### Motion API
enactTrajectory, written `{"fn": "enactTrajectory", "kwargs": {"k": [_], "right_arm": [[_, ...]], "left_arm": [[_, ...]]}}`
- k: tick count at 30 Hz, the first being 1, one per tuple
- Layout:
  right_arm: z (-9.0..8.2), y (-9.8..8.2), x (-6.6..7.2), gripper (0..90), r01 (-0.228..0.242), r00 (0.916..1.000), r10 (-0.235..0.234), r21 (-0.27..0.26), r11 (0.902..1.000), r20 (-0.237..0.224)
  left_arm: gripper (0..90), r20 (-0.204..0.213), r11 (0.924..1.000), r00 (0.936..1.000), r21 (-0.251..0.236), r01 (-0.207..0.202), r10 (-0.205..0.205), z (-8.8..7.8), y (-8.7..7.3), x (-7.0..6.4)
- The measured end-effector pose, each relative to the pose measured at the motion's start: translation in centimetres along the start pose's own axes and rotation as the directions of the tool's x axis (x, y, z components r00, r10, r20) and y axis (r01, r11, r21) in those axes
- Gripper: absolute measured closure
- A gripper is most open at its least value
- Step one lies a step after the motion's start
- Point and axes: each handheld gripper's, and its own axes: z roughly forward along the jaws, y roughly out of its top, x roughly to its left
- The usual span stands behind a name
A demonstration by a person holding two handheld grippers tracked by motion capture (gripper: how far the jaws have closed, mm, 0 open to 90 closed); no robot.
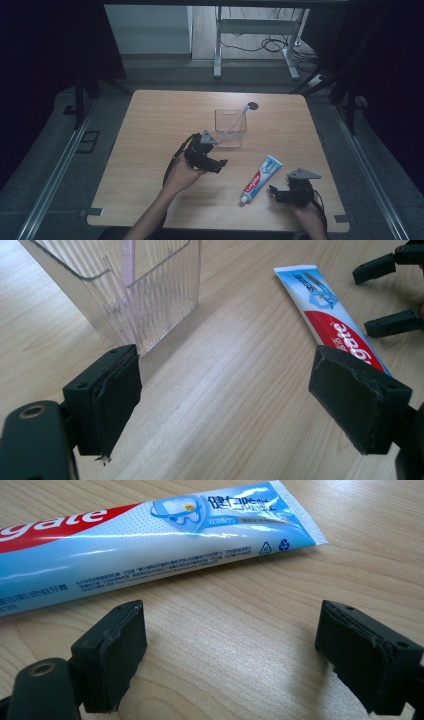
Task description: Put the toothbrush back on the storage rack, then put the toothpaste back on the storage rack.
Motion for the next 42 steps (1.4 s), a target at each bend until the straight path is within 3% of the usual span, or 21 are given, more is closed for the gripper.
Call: {"fn": "enactTrajectory", "kwargs": {"k": [17,42], "right_arm": [[0.0,0.0,0.0,12.8,-0.001,1.0,0.001,0.0,1.0,0.0],[0.0,0.0,0.0,13.1,0.001,1.0,-0.001,0.0,1.0,0.0]], "left_arm": [[14.0,0.012,0.9997,0.9997,0.006,0.023,-0.023,-0.1,-3.0,-0.3],[14.2,0.021,0.9997,0.9998,0.024,0.0,0.0,0.6,-8.8,-0.8]]}}
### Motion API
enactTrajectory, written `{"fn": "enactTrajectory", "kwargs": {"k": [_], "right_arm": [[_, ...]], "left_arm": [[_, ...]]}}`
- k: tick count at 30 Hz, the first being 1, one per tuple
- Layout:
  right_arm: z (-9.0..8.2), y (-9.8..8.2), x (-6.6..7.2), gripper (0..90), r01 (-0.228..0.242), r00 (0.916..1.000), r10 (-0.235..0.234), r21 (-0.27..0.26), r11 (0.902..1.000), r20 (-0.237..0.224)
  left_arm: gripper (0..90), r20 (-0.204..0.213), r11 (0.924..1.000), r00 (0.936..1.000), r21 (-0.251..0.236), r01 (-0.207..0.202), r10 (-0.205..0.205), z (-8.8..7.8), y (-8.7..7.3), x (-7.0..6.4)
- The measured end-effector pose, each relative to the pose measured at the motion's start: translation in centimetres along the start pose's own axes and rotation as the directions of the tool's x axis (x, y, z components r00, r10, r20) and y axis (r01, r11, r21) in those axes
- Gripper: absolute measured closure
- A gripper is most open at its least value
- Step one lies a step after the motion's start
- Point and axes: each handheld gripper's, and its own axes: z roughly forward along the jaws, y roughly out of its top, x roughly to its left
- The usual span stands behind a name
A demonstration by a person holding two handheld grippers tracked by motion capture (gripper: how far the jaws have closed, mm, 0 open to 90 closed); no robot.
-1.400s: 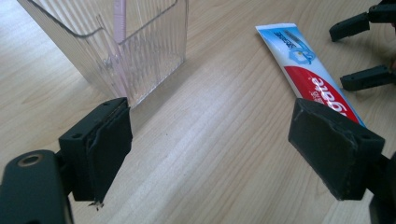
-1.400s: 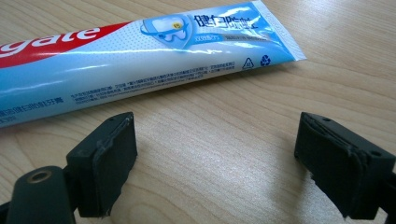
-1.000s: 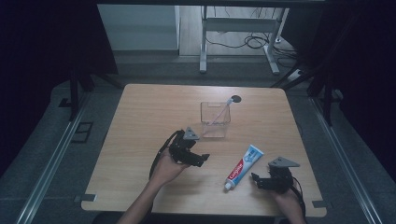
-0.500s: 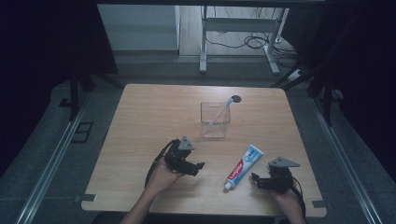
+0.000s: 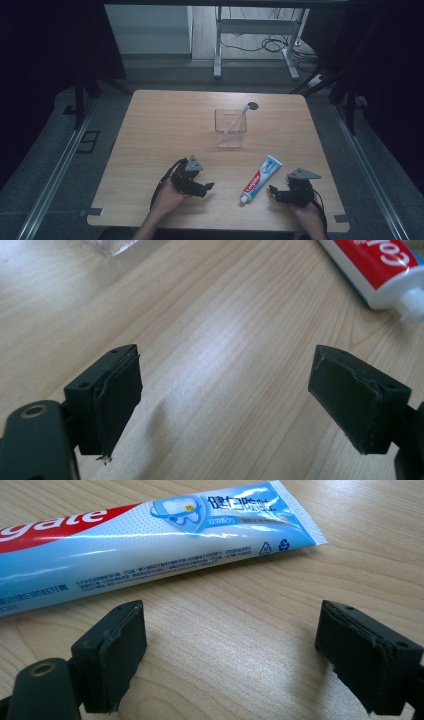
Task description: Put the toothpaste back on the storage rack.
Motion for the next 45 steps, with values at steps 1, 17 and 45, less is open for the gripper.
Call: {"fn": "enactTrajectory", "kwargs": {"k": [1,17,45], "right_arm": [[0.0,0.0,0.0,13.3,-0.002,1.0,0.002,0.0,1.0,0.001],[-0.1,-0.1,0.2,16.3,-0.004,1.0,0.004,-0.006,1.0,0.005],[-2.9,2.7,1.6,89.2,-0.01,0.9859,0.007,-0.015,0.9998,-0.167]], "left_arm": [[14.2,0.0,1.0,1.0,0.004,-0.002,0.002,0.1,-0.2,0.0],[14.3,-0.017,0.9998,0.9998,0.02,-0.003,0.004,0.9,-2.5,0.6],[14.9,-0.036,0.9996,0.9993,0.026,-0.007,0.008,1.0,-2.4,0.5]]}}
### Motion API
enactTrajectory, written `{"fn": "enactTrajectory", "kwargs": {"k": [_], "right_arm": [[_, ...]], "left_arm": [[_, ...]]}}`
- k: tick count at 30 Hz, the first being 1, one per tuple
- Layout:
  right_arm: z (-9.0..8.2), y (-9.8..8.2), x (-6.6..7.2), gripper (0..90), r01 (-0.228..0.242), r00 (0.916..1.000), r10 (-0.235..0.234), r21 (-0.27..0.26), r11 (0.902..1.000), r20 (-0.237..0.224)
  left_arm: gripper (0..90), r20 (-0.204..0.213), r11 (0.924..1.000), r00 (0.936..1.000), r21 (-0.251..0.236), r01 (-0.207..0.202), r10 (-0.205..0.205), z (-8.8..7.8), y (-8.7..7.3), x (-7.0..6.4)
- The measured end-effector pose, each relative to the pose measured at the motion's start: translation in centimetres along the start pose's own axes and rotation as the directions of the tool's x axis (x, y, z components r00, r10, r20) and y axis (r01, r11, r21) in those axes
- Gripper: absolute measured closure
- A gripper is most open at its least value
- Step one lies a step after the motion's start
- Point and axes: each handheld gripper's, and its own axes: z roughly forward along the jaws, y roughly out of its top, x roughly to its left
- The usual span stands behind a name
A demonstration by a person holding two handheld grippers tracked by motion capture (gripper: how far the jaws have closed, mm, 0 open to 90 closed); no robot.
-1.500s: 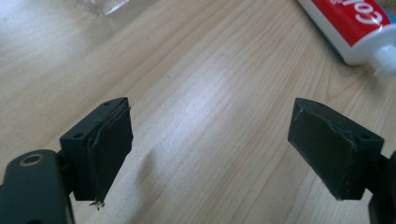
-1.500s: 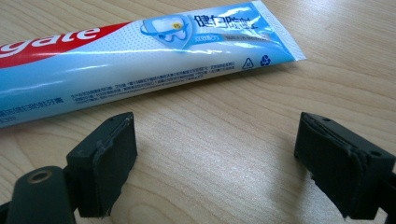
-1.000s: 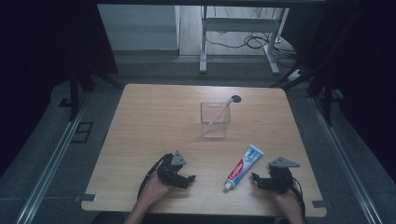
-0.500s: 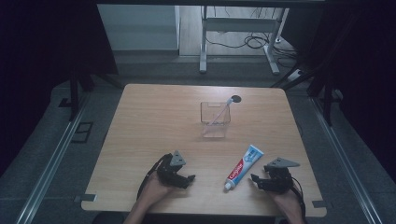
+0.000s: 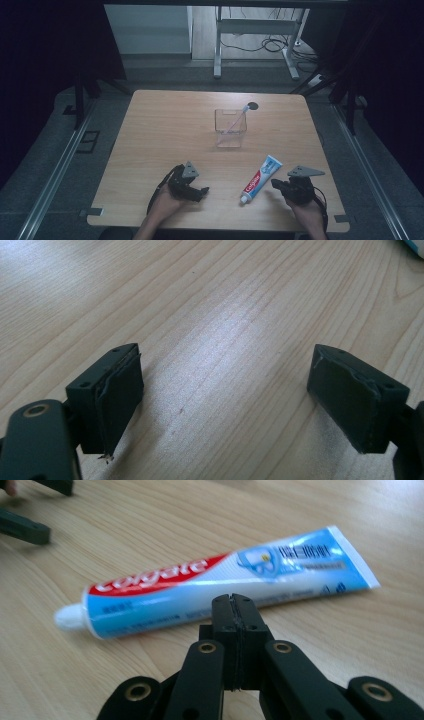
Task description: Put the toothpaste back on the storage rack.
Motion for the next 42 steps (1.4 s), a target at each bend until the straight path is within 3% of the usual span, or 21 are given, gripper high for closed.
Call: {"fn": "enactTrajectory", "kwargs": {"k": [6,13,20,30,42], "right_arm": [[0.4,1.4,1.0,89.1,0.022,0.9986,-0.022,-0.004,0.9998,-0.048],[2.3,2.7,2.8,88.4,0.041,0.9917,-0.041,0.003,0.9991,-0.122],[4.5,2.9,4.5,86.5,0.086,0.9835,-0.077,0.045,0.9953,-0.164],[4.6,2.7,4.6,86.9,0.107,0.9828,-0.097,0.057,0.9926,-0.158],[3.7,2.5,3.9,82.1,0.078,0.9856,-0.069,0.052,0.9956,-0.155]], "left_arm": [[14.9,-0.004,1.0,1.0,0.001,0.004,-0.004,0.0,0.0,0.0],[14.9,-0.005,1.0,1.0,0.001,0.004,-0.004,0.0,0.0,0.0],[14.8,-0.005,1.0,1.0,0.002,0.004,-0.004,0.0,0.0,0.0],[14.9,-0.008,1.0,0.9999,0.001,0.006,-0.006,0.0,0.0,0.0],[14.9,-0.016,0.9999,0.9997,0.001,0.016,-0.016,0.0,0.0,0.1]]}}
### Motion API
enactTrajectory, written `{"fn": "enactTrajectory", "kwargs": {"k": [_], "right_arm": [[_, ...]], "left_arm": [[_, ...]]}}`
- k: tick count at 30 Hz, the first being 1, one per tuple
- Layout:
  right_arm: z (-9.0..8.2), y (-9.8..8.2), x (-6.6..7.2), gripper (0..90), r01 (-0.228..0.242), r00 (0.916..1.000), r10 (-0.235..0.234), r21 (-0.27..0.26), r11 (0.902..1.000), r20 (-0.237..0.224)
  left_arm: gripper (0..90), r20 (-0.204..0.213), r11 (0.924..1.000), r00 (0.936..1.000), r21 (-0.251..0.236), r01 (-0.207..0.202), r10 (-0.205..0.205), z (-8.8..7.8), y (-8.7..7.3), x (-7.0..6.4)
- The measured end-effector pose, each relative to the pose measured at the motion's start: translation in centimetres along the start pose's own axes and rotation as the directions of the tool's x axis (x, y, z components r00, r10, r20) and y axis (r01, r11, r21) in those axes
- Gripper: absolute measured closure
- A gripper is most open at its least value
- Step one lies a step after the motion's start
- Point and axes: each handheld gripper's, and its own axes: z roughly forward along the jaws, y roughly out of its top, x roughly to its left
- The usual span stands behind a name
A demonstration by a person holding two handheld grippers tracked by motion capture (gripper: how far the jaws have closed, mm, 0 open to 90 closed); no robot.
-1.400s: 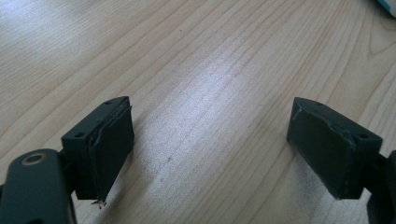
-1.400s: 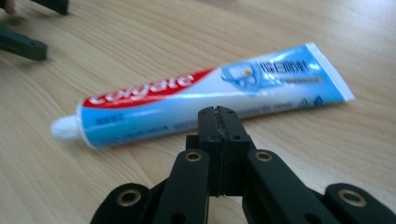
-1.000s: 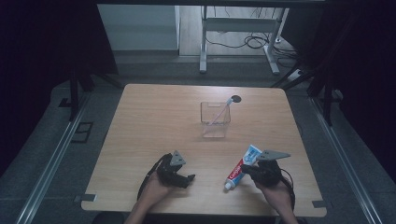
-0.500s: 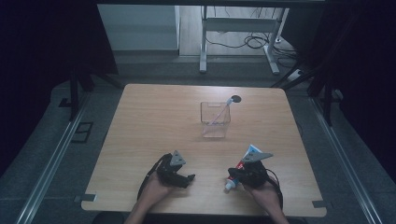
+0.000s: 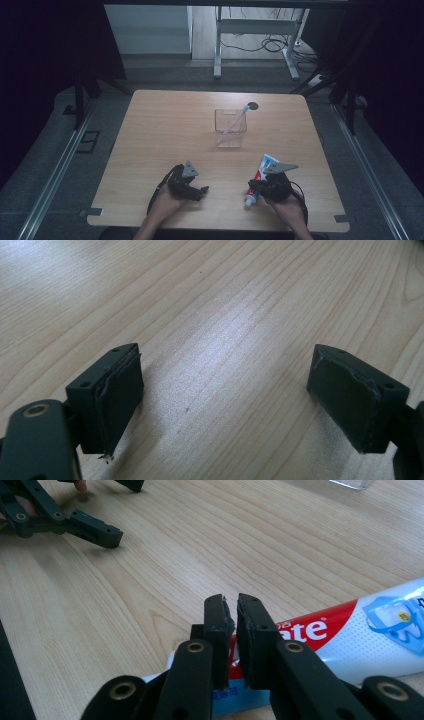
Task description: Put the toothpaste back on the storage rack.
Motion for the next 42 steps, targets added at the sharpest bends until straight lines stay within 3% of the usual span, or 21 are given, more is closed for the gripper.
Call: {"fn": "enactTrajectory", "kwargs": {"k": [10,20,36,42], "right_arm": [[1.1,-0.2,1.6,84.8,0.03,0.9983,-0.028,0.025,0.9992,-0.05],[0.0,-1.3,1.8,86.1,0.035,0.9982,-0.033,0.041,0.9986,-0.05],[-2.6,-3.2,-0.4,85.2,-0.011,0.9999,0.01,0.059,0.9982,0.013],[-3.6,-3.7,-1.6,83.1,-0.038,0.9978,0.034,0.058,0.9976,0.057]], "left_arm": [[14.9,-0.001,1.0,1.0,-0.001,0.001,-0.001,0.0,0.0,0.0],[14.9,-0.001,1.0,1.0,0.0,0.001,-0.001,0.0,0.0,0.0],[14.9,-0.001,1.0,1.0,0.0,0.001,-0.001,0.0,0.0,0.0],[14.9,-0.001,1.0,1.0,0.0,0.001,-0.001,0.0,0.0,0.0]]}}
